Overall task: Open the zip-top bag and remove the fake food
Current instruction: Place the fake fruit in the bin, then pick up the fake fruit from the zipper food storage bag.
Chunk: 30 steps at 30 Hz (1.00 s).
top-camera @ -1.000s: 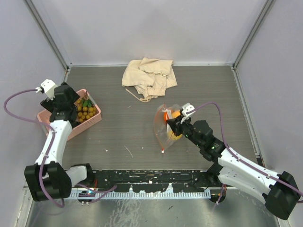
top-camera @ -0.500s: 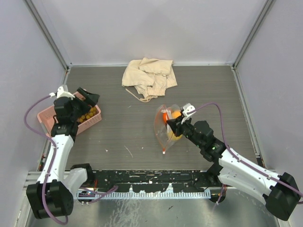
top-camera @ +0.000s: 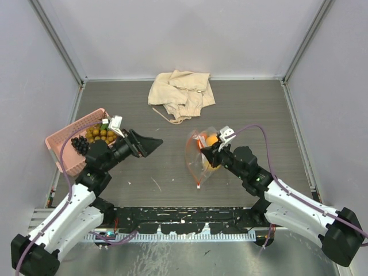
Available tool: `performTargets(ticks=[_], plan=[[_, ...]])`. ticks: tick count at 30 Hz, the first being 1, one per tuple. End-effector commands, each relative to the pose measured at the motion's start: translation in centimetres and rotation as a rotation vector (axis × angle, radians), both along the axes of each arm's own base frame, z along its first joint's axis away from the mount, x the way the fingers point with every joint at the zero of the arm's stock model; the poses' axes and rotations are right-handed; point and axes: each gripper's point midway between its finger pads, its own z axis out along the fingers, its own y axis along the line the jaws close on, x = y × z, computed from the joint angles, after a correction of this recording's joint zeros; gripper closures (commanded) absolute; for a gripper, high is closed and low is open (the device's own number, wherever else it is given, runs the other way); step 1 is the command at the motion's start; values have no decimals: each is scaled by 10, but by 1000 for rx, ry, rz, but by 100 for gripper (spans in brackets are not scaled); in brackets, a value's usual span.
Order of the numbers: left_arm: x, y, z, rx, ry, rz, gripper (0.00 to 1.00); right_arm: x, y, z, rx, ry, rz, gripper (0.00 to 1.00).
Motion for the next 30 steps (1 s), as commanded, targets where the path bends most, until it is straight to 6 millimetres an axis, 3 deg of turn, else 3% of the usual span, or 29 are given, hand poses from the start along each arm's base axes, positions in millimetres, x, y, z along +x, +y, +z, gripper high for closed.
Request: performTargets(ticks=[1, 6, 12, 19, 25, 30], plan=[[-18, -29, 21, -84, -57, -78, 18, 2, 10, 24, 63, -24, 28, 97], [-39, -66, 7, -45, -25, -157, 27, 0, 14, 21, 66, -5, 43, 97], [-61, -107, -13, 49, -34, -226, 30, 0, 17, 18, 68, 11, 51, 97], [-59, -142, -37, 139, 9, -247, 51, 0, 20, 17, 69, 23, 62, 97], [-31, -142, -70, 293, -8, -138, 63, -1, 27, 24, 85, 24, 89, 97], [-16, -134, -94, 417, -81, -85, 66, -3, 35, 35, 88, 15, 135, 97]])
